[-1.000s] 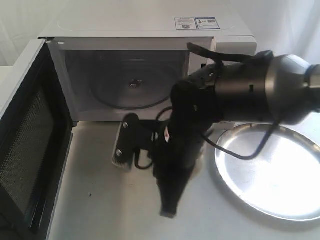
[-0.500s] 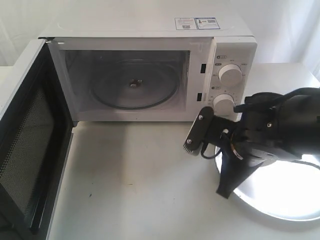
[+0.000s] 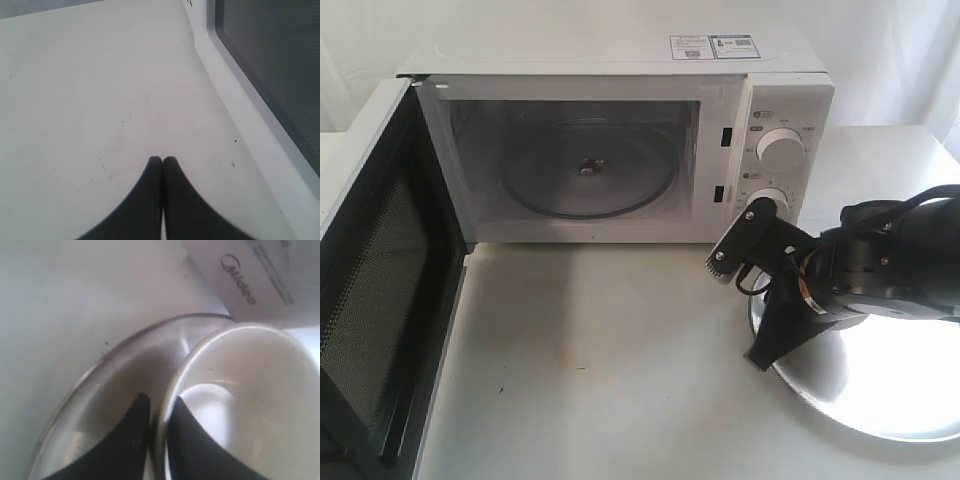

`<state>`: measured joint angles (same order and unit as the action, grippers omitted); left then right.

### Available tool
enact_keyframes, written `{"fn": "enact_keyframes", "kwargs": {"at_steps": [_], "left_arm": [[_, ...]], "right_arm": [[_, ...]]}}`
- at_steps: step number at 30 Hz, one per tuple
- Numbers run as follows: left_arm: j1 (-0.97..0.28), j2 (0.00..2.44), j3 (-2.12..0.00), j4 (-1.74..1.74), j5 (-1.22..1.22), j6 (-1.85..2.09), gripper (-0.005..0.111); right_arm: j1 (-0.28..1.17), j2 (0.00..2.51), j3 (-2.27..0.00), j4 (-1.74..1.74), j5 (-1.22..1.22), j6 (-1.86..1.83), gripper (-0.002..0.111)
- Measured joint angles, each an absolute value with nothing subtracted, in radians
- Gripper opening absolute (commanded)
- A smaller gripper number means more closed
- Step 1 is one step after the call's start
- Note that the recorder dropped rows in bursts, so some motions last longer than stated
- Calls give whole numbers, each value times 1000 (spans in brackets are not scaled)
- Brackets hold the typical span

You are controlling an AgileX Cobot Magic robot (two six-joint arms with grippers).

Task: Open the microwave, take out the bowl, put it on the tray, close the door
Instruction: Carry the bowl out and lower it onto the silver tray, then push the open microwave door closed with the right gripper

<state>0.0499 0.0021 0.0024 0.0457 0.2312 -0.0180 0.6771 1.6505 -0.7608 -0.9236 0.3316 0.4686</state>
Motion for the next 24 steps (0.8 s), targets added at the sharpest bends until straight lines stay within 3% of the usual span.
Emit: {"fn": "enact_keyframes", "kwargs": {"at_steps": [5,17,21,24], "left_arm": [[50,2,2,46,231,-18,0],[50,2,2,46,231,-18,0],[50,2,2,46,231,-18,0],[50,2,2,46,231,-18,0]], "right_arm": [[677,1653,-761,-930,329,471,42],[690,1501,-760,-838,152,471,42],[744,1422,-760,-797,44,471,30],[818,1396,-760,-792,-119,467,6]]}}
